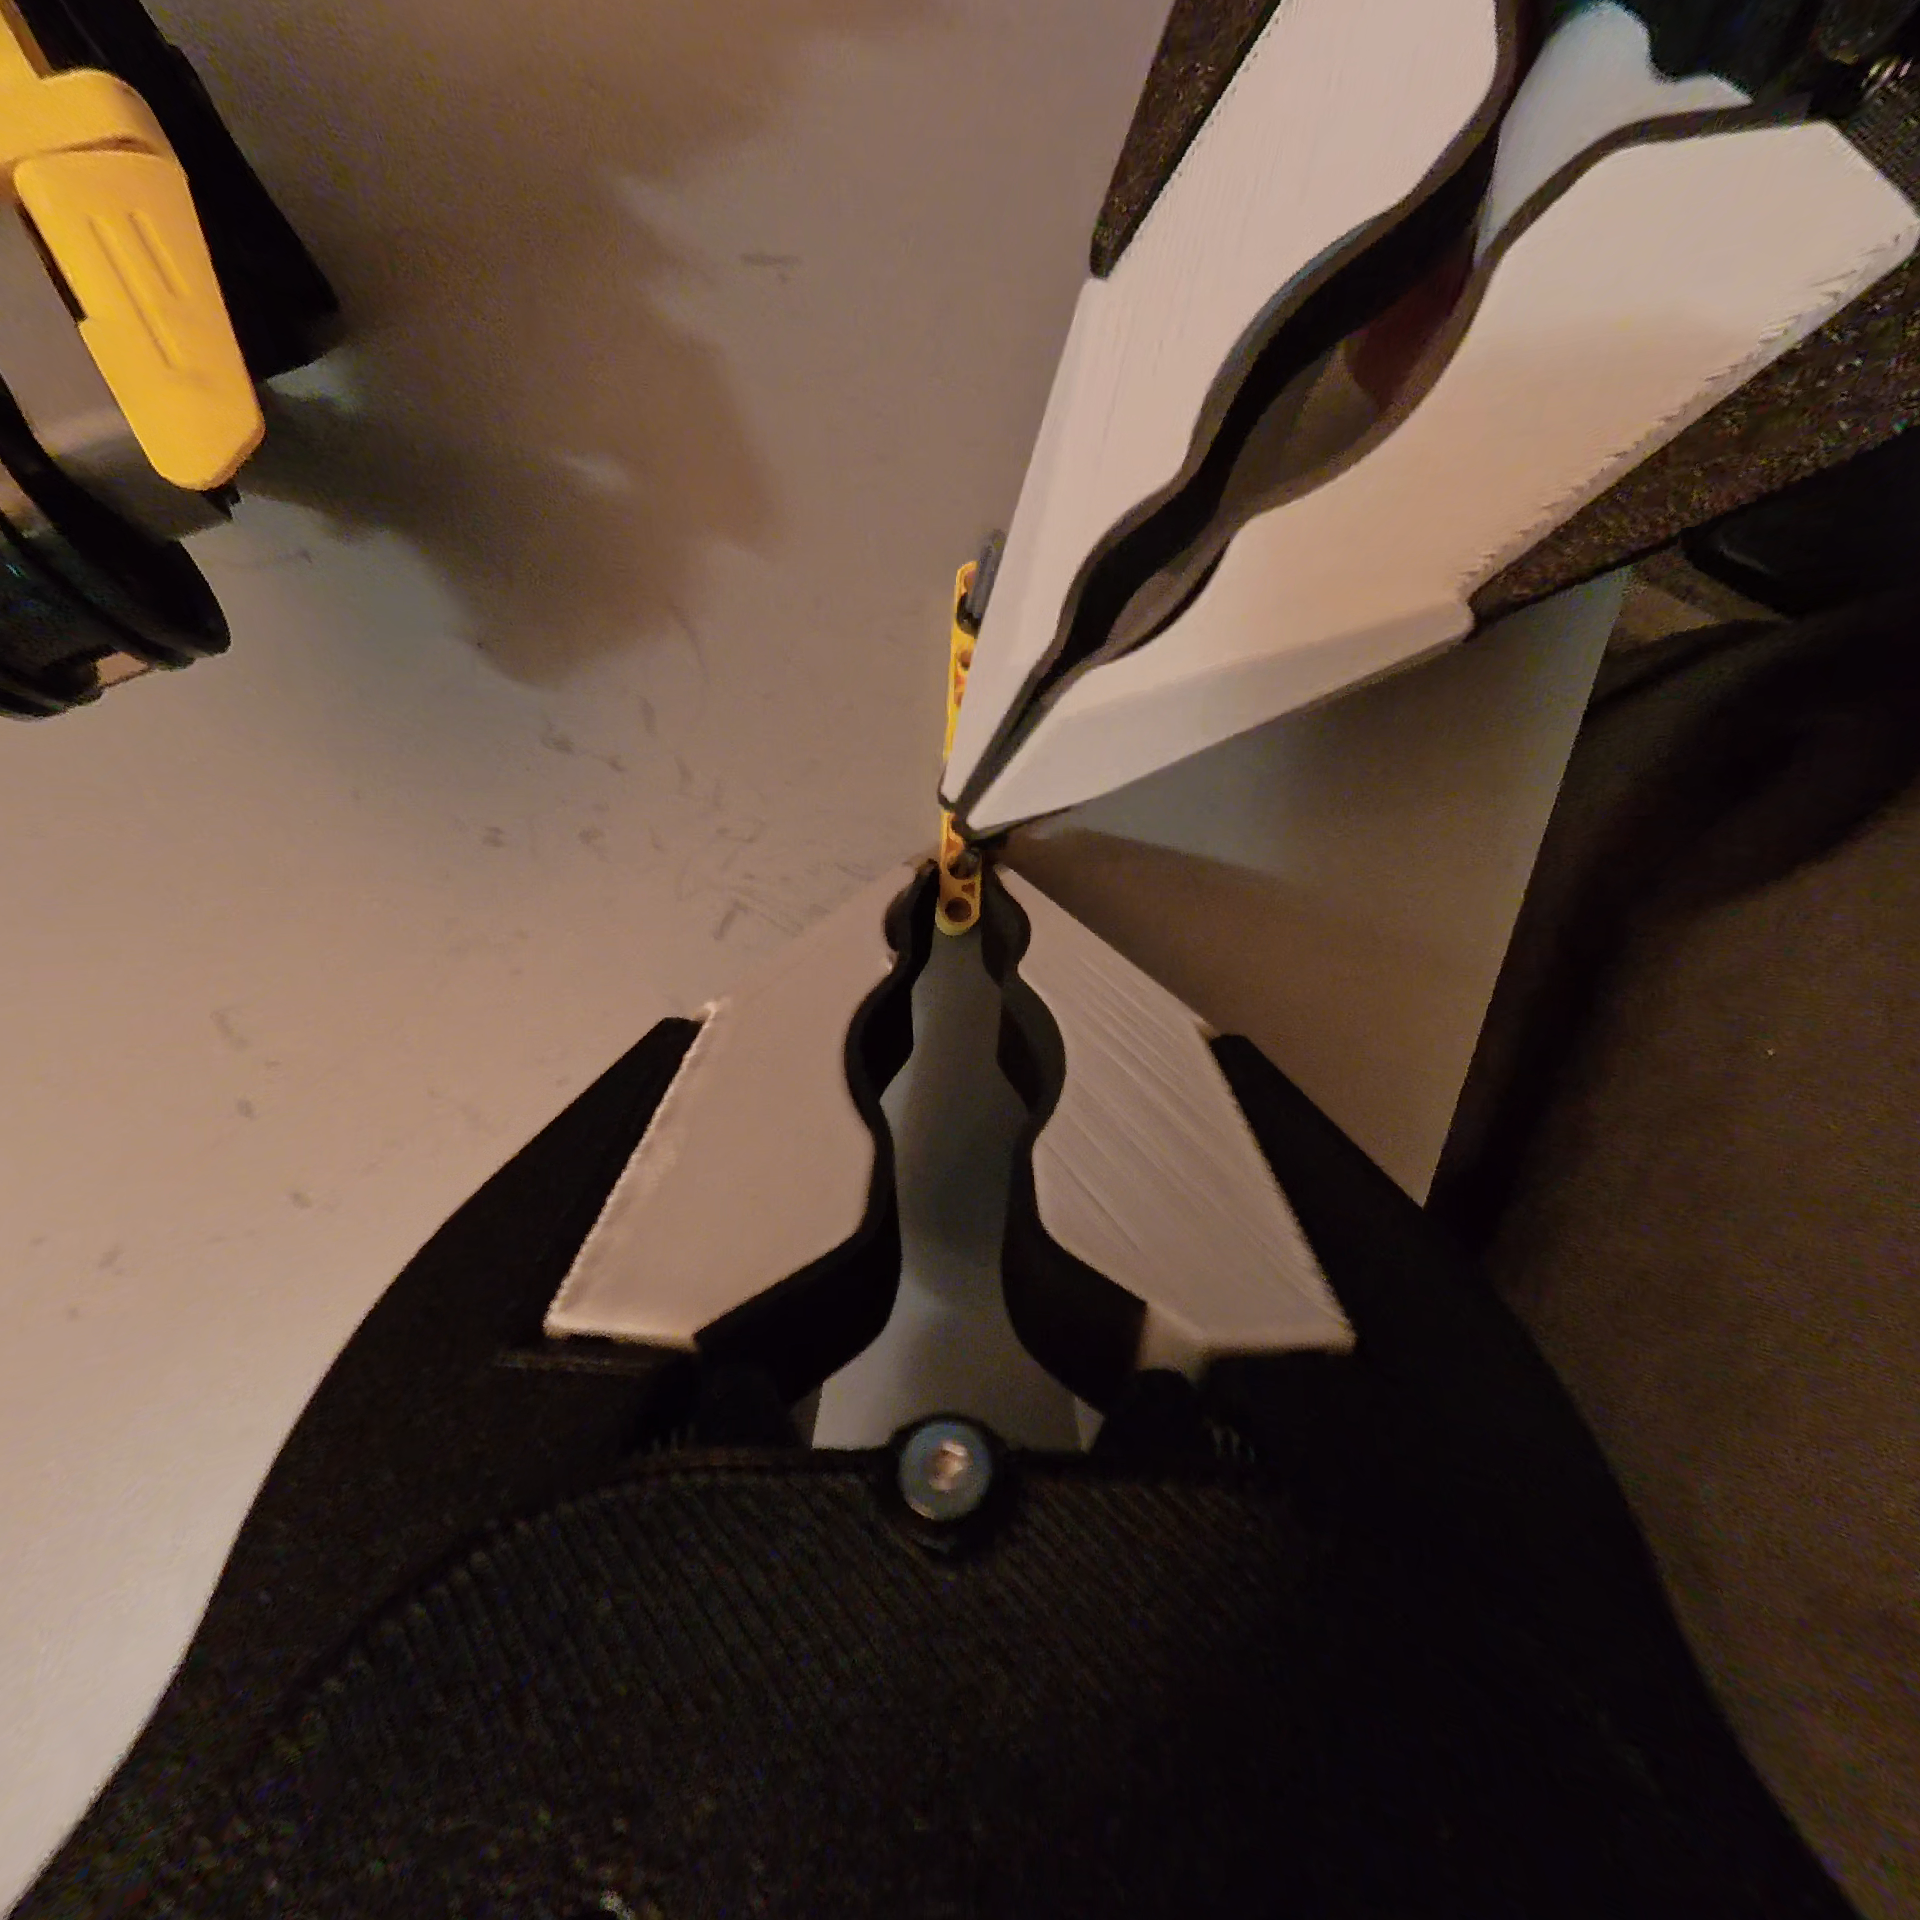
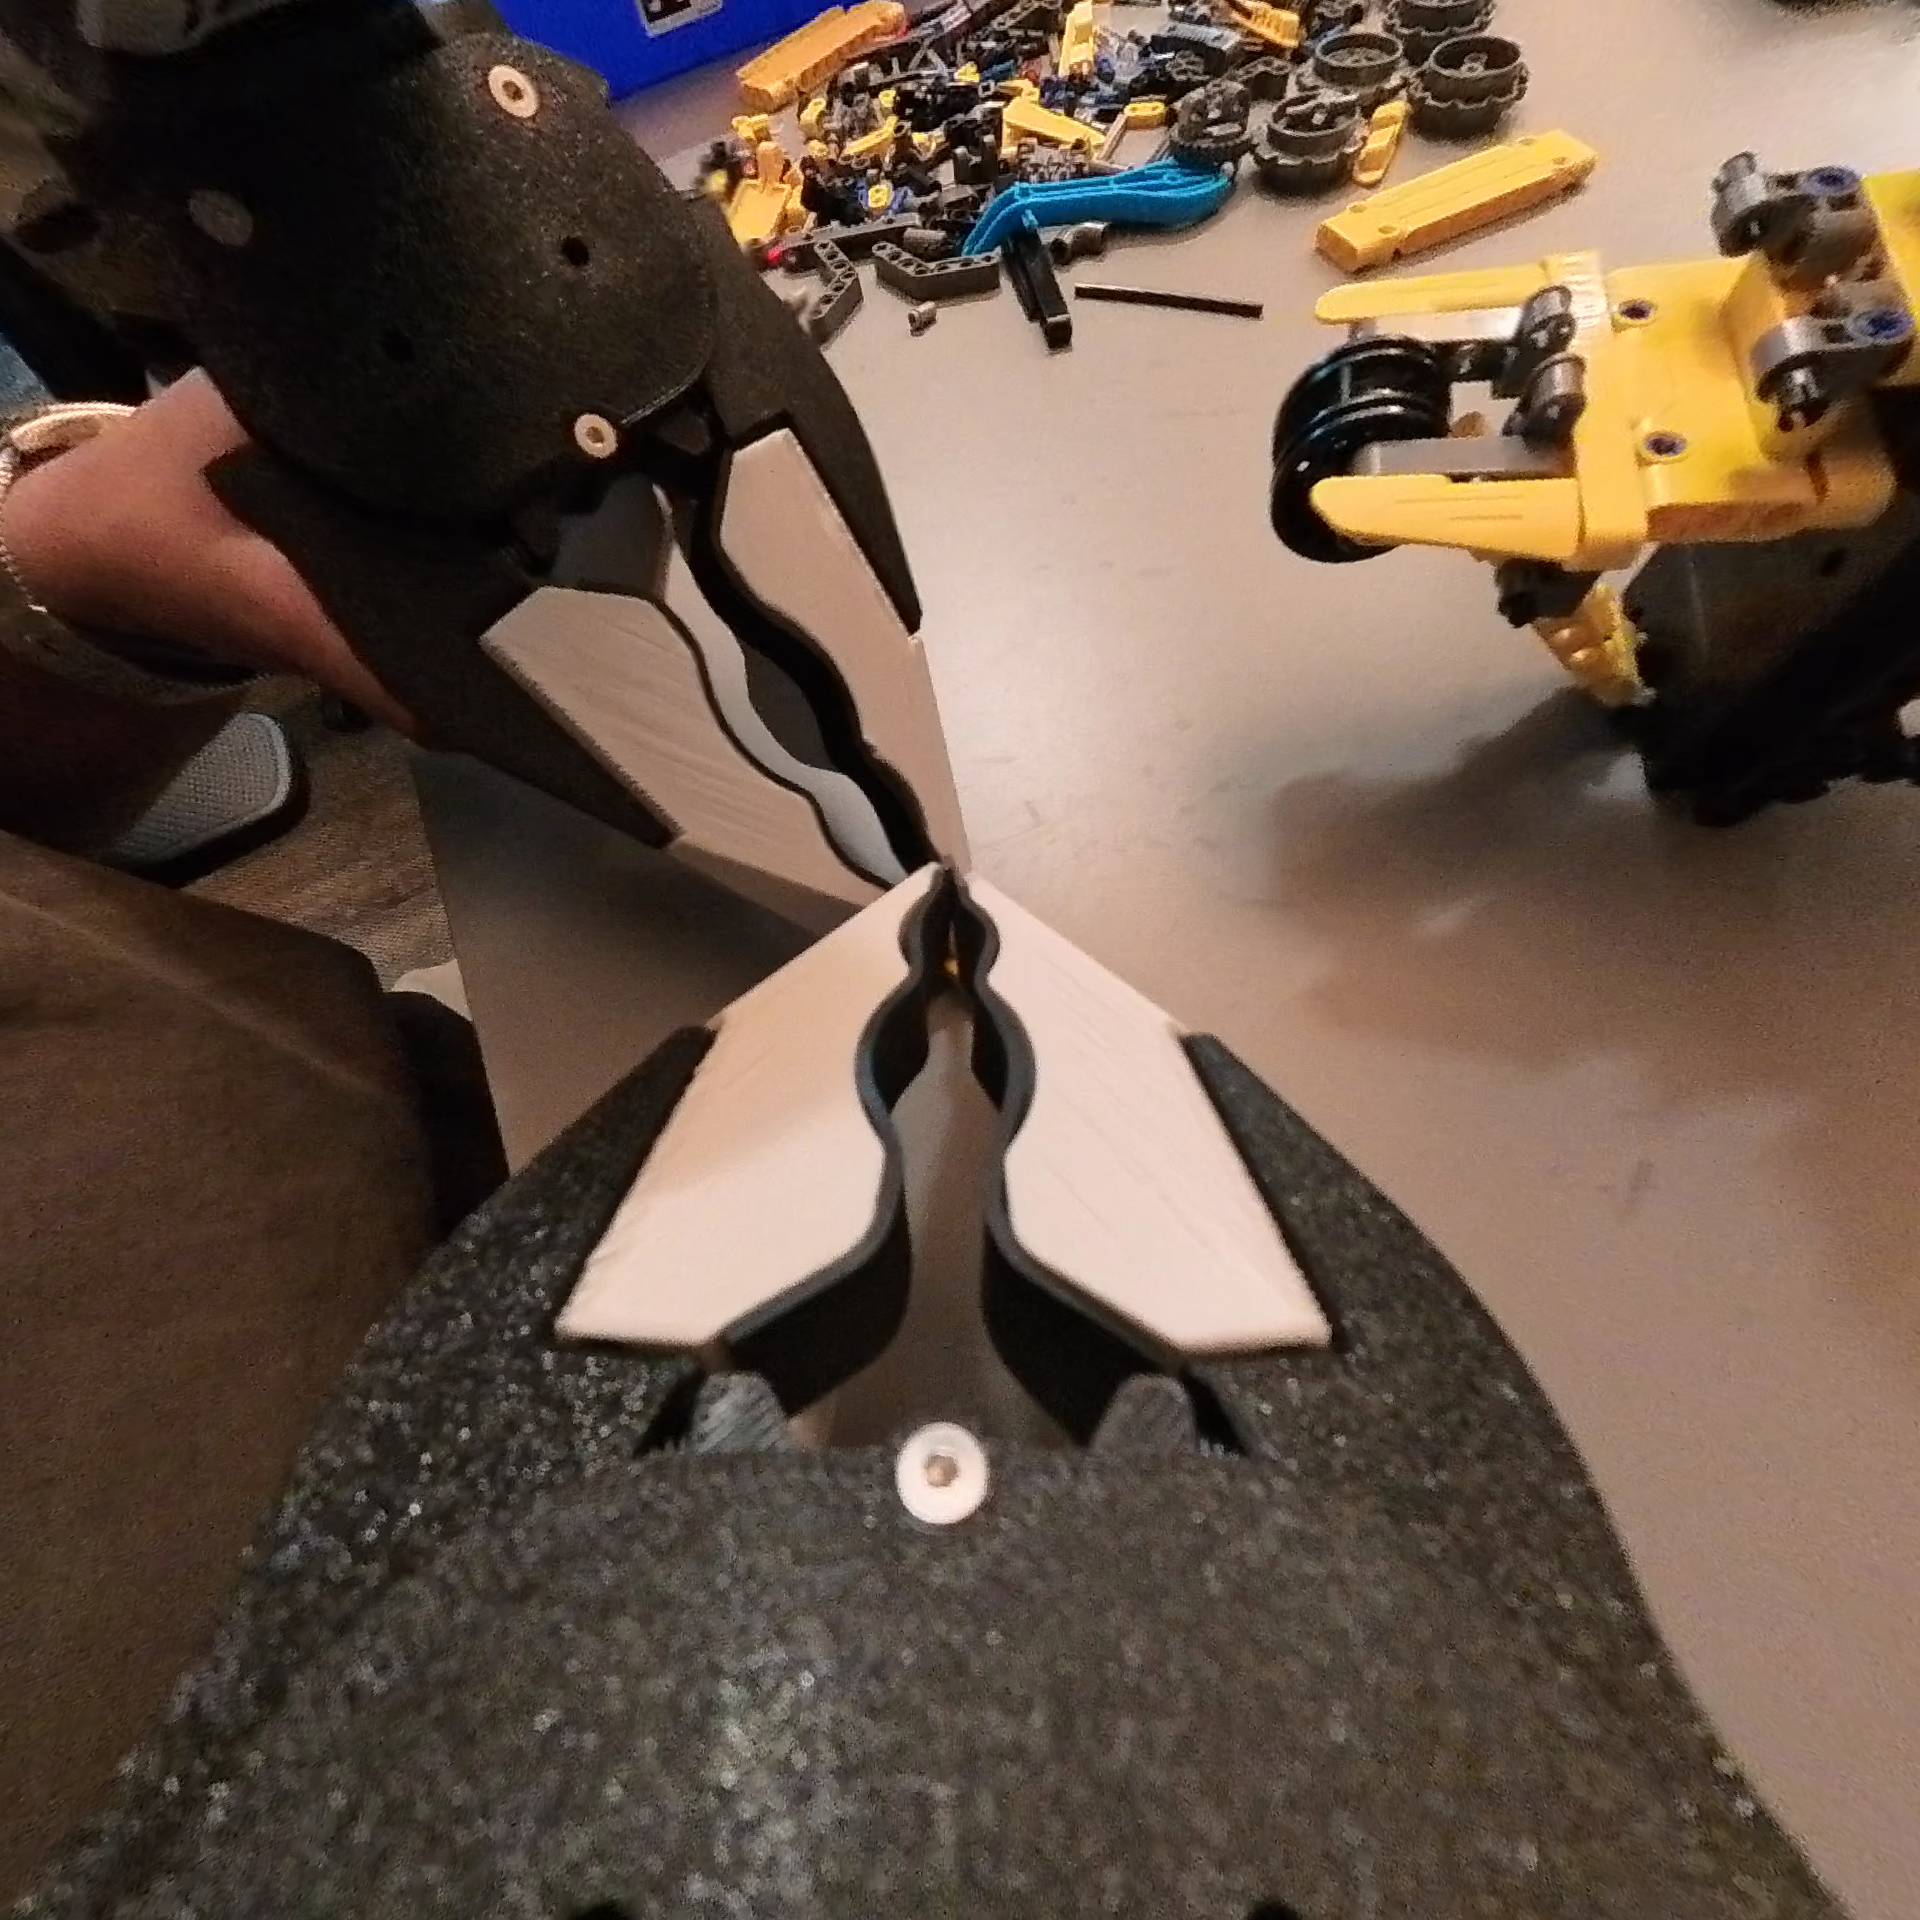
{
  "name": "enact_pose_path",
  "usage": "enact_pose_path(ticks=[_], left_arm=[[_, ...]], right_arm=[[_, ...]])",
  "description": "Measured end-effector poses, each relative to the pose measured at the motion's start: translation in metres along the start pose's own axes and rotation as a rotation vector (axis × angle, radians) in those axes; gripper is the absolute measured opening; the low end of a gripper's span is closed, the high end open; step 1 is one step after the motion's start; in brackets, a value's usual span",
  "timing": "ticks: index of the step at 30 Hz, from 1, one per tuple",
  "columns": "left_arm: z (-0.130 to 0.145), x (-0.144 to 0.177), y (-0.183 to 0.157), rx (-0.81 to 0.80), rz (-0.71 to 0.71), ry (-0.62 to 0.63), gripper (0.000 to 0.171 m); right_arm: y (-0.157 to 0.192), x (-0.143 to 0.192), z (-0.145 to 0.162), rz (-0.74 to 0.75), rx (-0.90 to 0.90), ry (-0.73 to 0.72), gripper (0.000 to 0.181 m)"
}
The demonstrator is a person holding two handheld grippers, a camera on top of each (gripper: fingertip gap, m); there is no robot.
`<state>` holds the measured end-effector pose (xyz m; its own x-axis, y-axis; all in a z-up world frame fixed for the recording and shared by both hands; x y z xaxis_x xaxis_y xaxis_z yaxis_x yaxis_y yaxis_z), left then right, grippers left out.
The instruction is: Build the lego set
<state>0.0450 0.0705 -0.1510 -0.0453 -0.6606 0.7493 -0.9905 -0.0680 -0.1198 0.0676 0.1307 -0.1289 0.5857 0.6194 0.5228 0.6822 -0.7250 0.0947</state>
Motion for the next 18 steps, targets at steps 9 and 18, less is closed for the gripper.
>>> enact_pose_path(ticks=[9, 18], left_arm=[[0.0, 0.0, 0.001, 0.005, 0.007, -0.007, 0.006], [0.0, 0.0, 0.001, 0.006, 0.008, -0.017, 0.006]], right_arm=[[-0.009, 0.017, -0.007, -0.046, -0.111, -0.136, 0.0], [0.007, 0.002, -0.002, 0.096, 0.199, -0.02, 0.014]])
Point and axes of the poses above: each gripper's, where its closed fingertips meet, x back along the fingers, z out of its underside, y = z × x across the jaws, the point moved 5 cm from there along x, back along the fingers, and after that the axes turned 2 degrees about x, right-handed, at the moved point
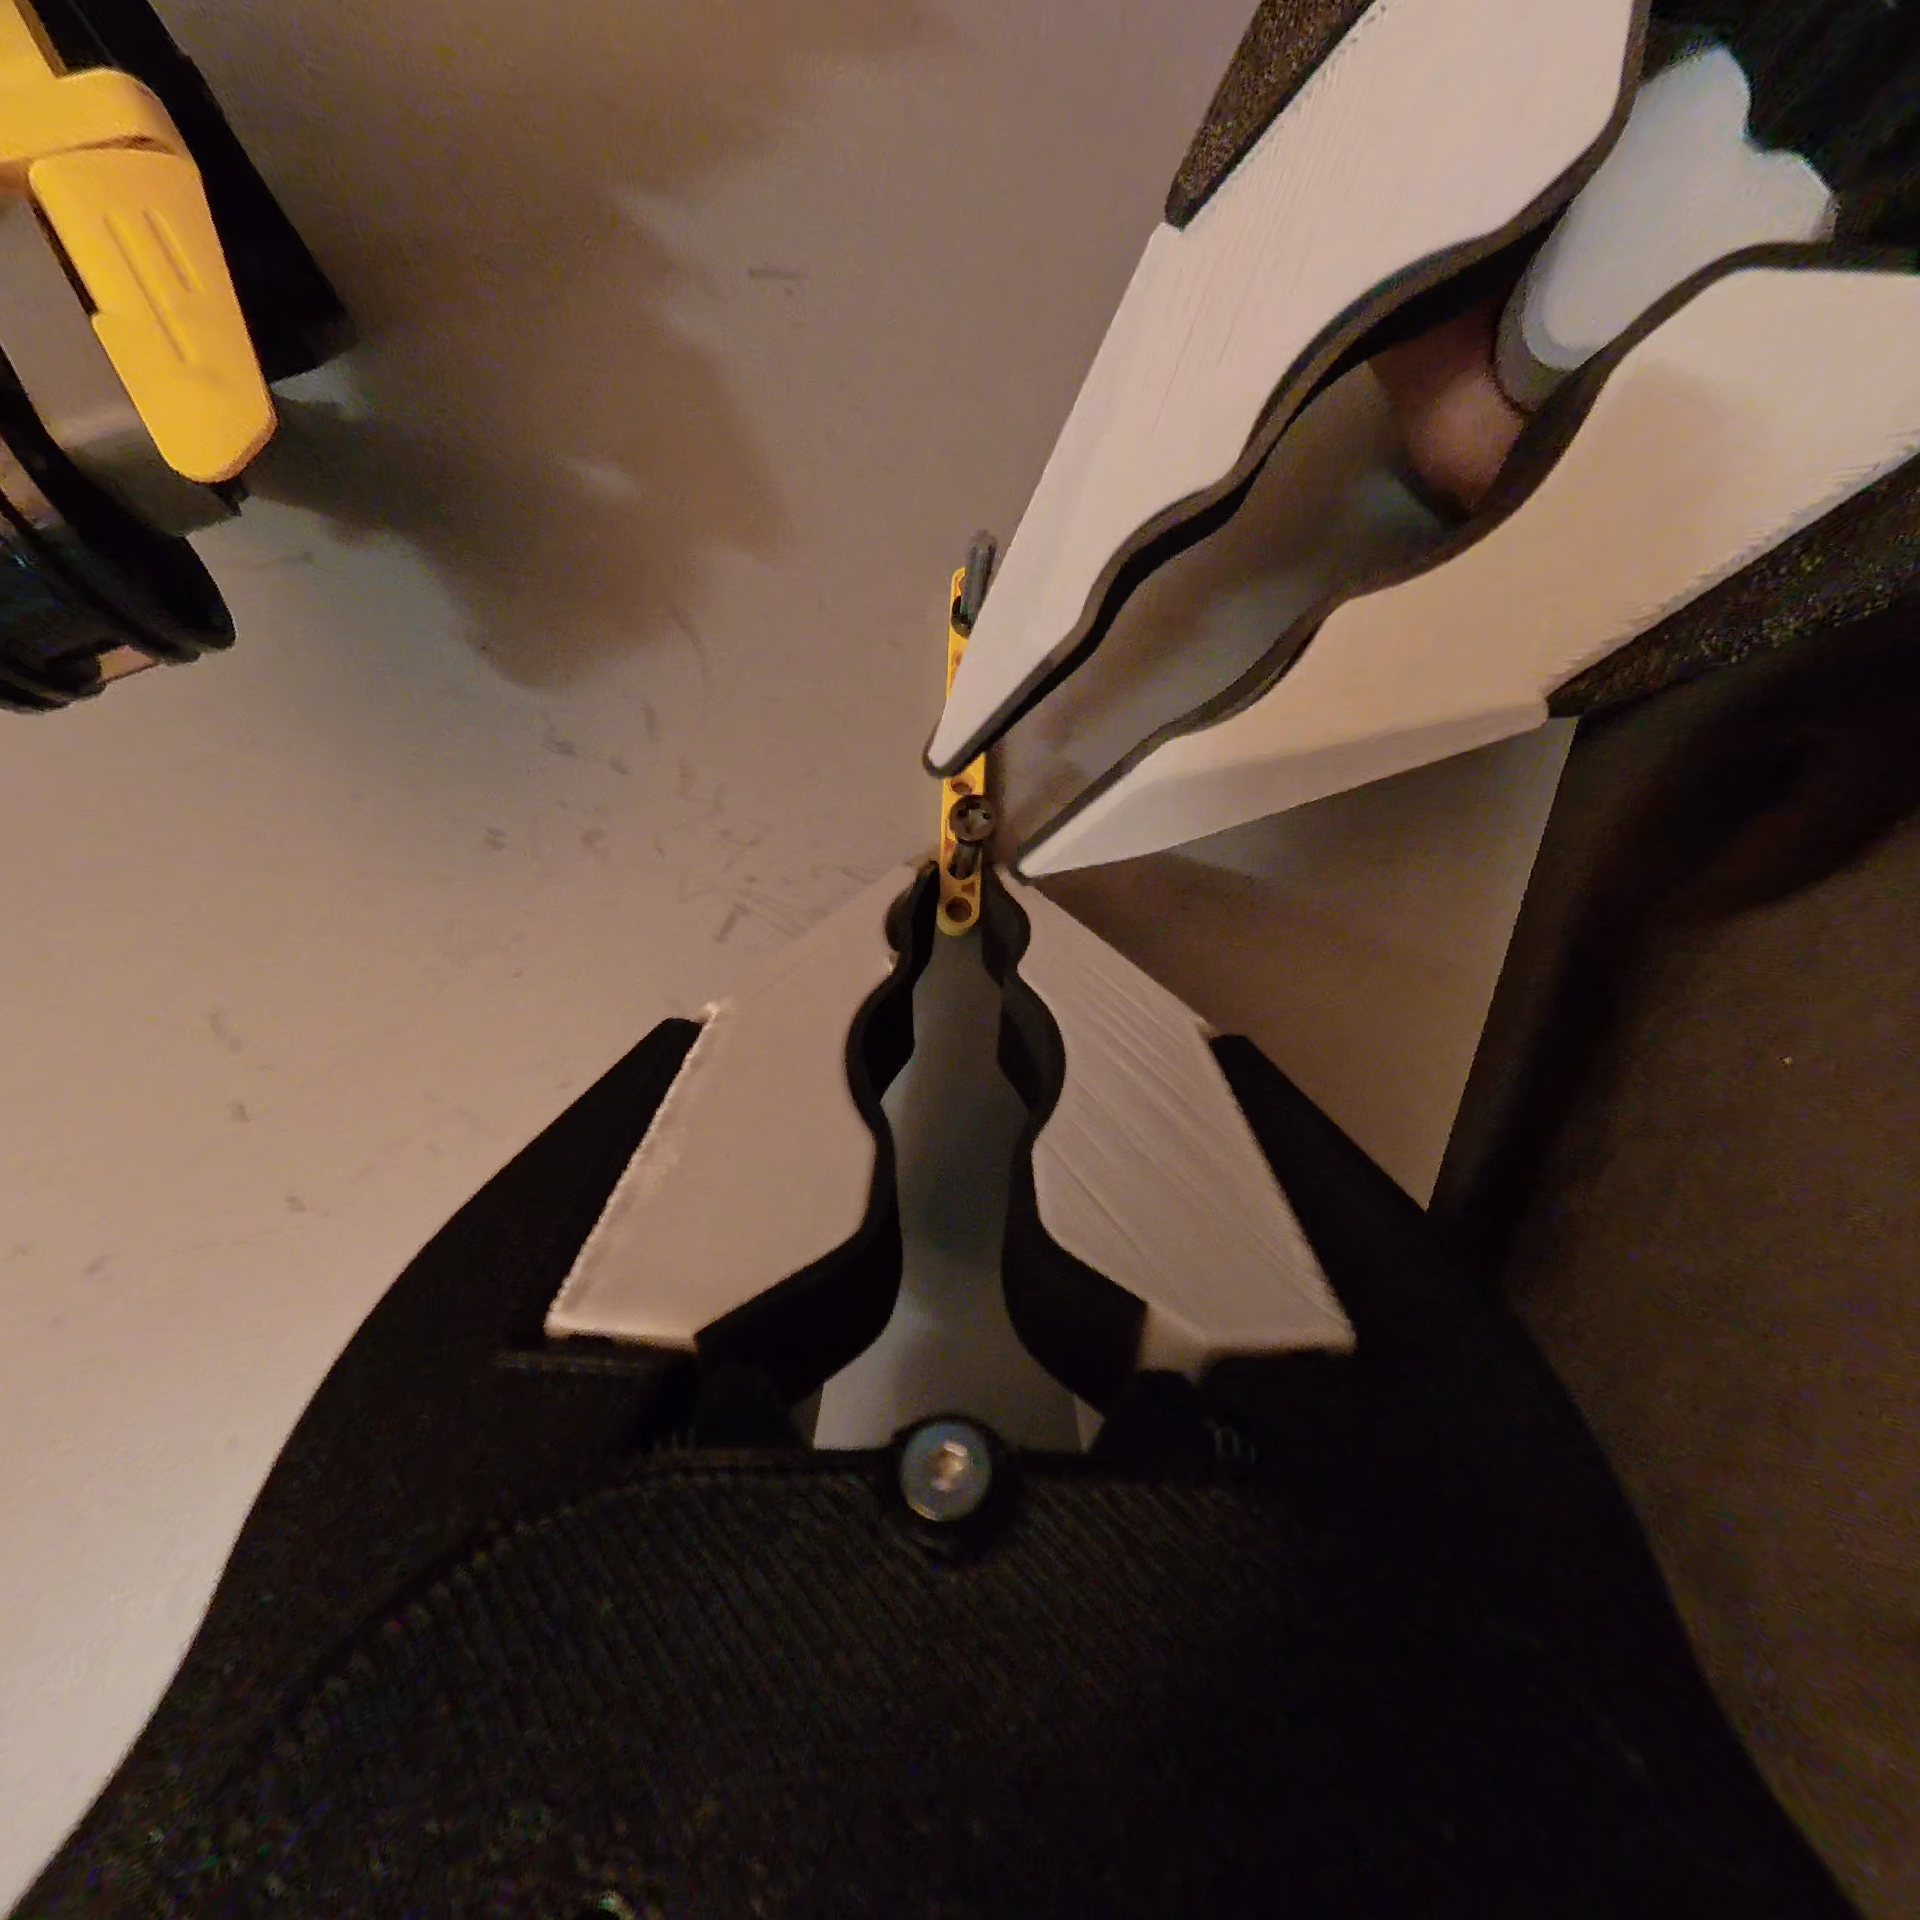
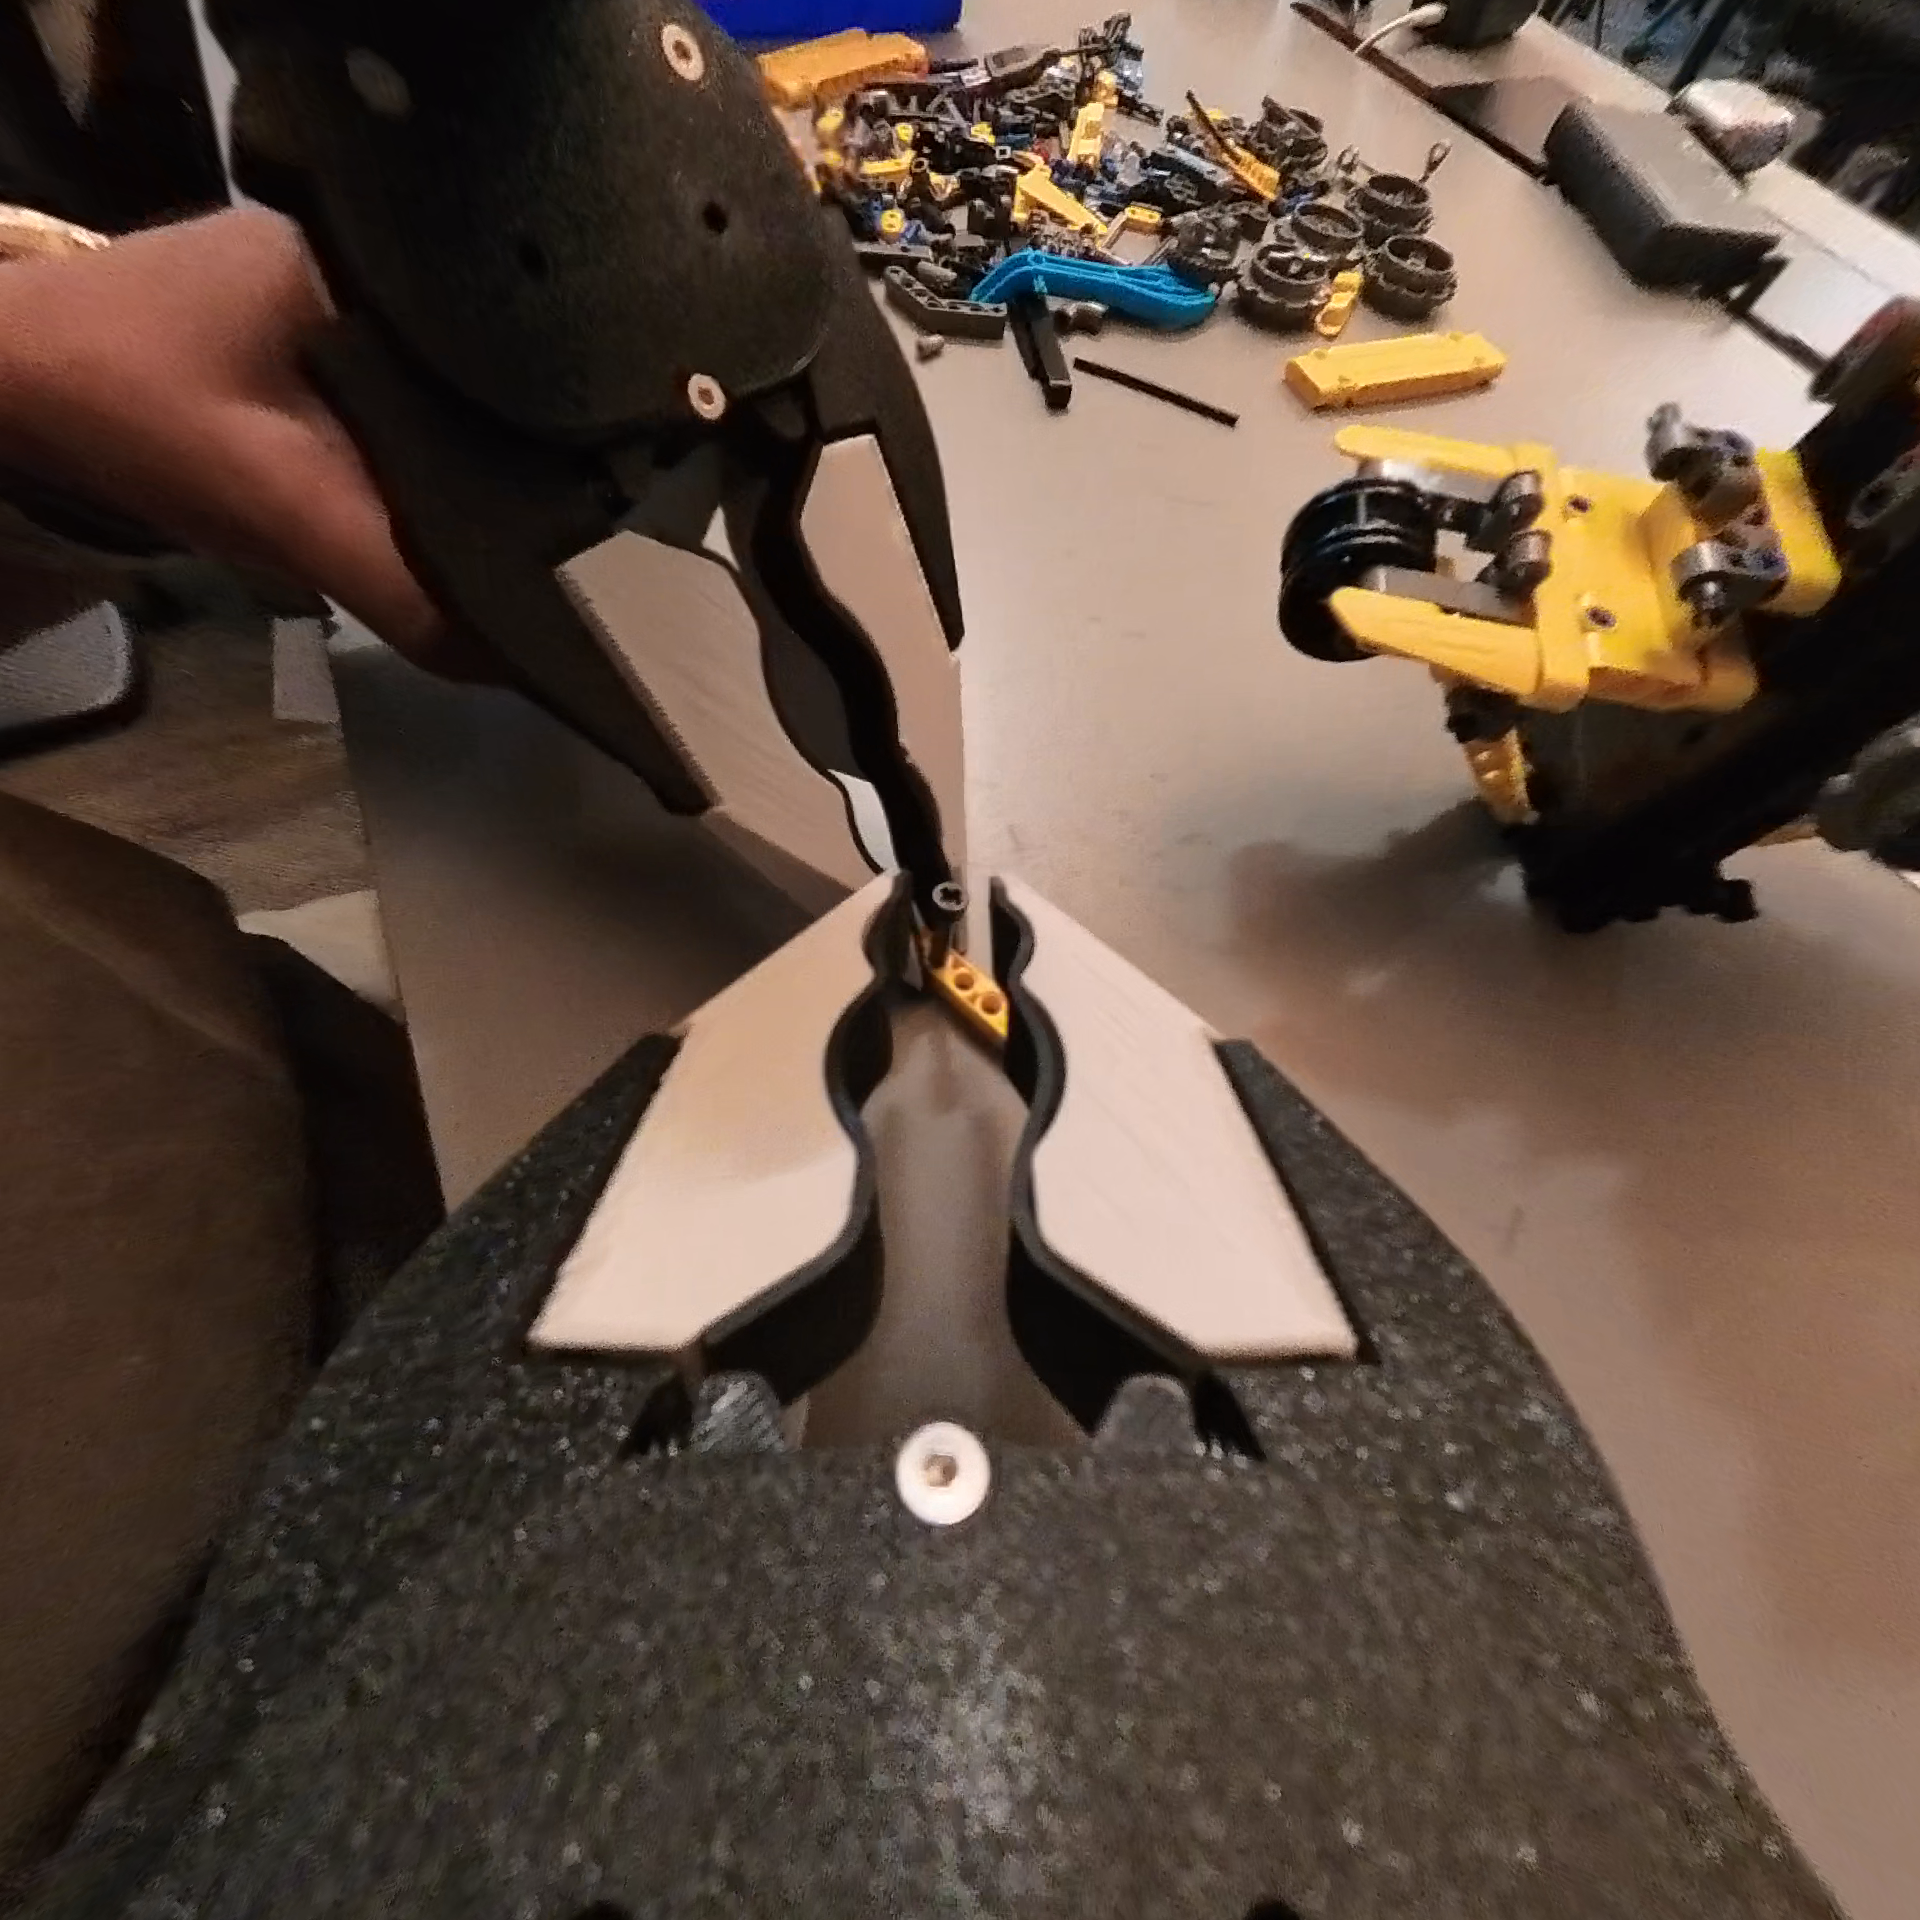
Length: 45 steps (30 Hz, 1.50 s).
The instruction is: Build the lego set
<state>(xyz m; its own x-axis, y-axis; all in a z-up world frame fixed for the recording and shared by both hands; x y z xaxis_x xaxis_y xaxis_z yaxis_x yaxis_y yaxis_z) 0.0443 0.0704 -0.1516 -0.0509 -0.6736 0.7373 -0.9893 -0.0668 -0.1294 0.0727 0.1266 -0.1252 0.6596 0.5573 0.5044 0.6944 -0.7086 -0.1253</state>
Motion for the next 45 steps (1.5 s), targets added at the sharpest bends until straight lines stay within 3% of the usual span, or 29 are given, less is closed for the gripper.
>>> enact_pose_path(ticks=[26, 45], left_arm=[[0.0005, 0.0, 0.0002, -0.004, 0.002, -0.001, 0.006], [0.0011, 0.0004, 0.0001, 0.011, 0.008, 0.0, 0.007]], right_arm=[[0.0015, -0.0046, 0.0029, 0.003, 0.031, 0.037, 0.006], [0.0052, -0.0048, 0.0043, 0.101, 0.123, 0.061, 0.006]])
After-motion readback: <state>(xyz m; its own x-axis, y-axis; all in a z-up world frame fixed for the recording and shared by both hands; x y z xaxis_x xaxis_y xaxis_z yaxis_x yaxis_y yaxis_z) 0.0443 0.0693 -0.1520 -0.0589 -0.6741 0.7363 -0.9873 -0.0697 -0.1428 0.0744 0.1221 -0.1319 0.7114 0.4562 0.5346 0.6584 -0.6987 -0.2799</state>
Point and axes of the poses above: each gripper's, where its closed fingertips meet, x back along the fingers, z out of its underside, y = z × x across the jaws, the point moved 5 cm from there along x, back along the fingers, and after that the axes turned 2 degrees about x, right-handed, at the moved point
